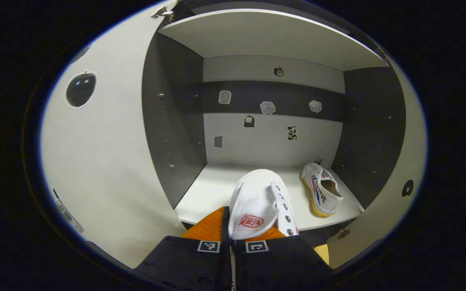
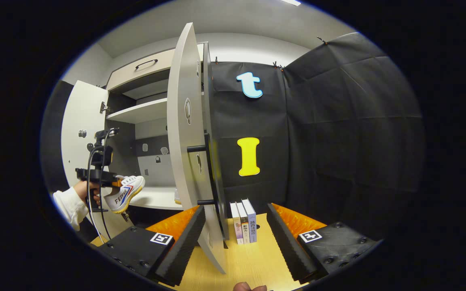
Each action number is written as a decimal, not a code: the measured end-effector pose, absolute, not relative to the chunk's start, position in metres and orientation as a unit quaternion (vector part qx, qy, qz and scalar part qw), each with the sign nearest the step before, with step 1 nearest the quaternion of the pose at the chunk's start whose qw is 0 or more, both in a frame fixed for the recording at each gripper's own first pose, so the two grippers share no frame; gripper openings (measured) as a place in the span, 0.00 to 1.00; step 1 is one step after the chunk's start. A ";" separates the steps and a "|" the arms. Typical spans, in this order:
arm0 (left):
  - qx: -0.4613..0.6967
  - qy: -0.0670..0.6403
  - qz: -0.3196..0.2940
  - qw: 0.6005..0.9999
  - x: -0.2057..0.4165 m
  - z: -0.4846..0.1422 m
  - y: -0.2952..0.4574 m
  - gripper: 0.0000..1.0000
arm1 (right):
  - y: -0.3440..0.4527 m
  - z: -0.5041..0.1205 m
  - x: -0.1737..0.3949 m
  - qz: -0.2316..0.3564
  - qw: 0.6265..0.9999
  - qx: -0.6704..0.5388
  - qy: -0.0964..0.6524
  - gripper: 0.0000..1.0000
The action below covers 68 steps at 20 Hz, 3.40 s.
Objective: Grab one shoe with the right hand and put it into the shoe cabinet, grab the other shoe with the left hand and put it into the shoe cabinet; then close the right door with the right hand and the left door with the left hand.
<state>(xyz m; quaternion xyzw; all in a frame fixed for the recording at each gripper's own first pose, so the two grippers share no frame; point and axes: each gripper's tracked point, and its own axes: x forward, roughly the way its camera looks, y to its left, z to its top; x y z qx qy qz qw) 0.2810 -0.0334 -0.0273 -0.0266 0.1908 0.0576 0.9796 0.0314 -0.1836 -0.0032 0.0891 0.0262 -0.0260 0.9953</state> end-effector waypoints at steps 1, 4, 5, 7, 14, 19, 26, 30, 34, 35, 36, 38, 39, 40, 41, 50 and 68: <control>-0.026 0.189 0.058 0.980 0.296 -0.022 -0.034 0.08 | -0.186 -0.004 0.031 -0.024 0.995 0.090 0.026 0.97; -0.010 0.200 0.075 0.977 0.337 -0.021 -0.031 0.09 | -0.191 -0.007 0.035 -0.026 0.995 0.089 0.029 0.97; -0.005 0.209 0.079 0.975 0.352 -0.025 -0.031 0.08 | -0.197 -0.009 0.041 -0.028 0.995 0.090 0.030 0.97; 0.004 0.226 0.086 0.970 0.380 -0.037 -0.032 0.08 | -0.212 -0.013 0.048 -0.031 0.995 0.093 0.032 0.97; 0.030 0.284 0.105 0.953 0.448 -0.091 -0.028 0.10 | -0.245 -0.026 0.062 -0.054 0.993 0.093 0.043 0.97; 0.046 0.295 0.108 0.948 0.458 -0.102 -0.030 0.10 | -0.253 -0.030 0.065 -0.060 0.992 0.100 0.050 0.97; 0.057 0.261 0.086 0.960 0.429 -0.074 -0.037 0.60 | -0.246 -0.020 0.051 -0.058 0.993 0.098 0.041 0.97; 0.054 0.205 0.048 0.976 0.387 -0.046 -0.052 0.97 | -0.232 -0.006 0.037 -0.052 0.994 0.096 0.032 0.97; 0.048 0.160 0.017 0.986 0.342 -0.017 -0.065 0.96 | -0.207 0.009 0.024 -0.031 0.995 0.088 0.023 0.97; 0.046 0.144 0.011 0.988 0.330 -0.008 -0.067 0.96 | -0.201 0.013 0.021 -0.026 0.996 0.087 0.021 0.97; 0.043 0.126 0.007 0.991 0.318 0.002 -0.067 0.96 | -0.194 0.017 0.019 -0.020 0.996 0.086 0.019 0.97; 0.034 0.102 -0.003 0.994 0.290 0.017 -0.069 0.96 | -0.180 0.024 0.013 -0.007 0.996 0.086 0.016 0.97; 0.029 0.089 -0.006 0.996 0.273 0.026 -0.068 0.96 | -0.173 0.027 0.012 -0.003 0.996 0.086 0.015 0.97; 0.023 0.072 -0.007 0.997 0.256 0.034 -0.065 0.96 | -0.167 0.029 0.011 0.001 0.996 0.085 0.014 0.97; 0.017 0.059 -0.007 0.998 0.237 0.042 -0.062 0.96 | -0.162 0.032 0.010 0.003 0.996 0.083 0.012 0.97; -0.008 -0.011 0.013 1.000 0.087 0.065 -0.023 0.97 | -0.163 0.044 0.019 -0.017 0.997 0.071 -0.001 0.97; -0.019 0.010 0.025 0.999 0.030 0.045 0.003 0.98 | -0.202 0.042 0.070 -0.074 0.996 0.043 -0.004 0.96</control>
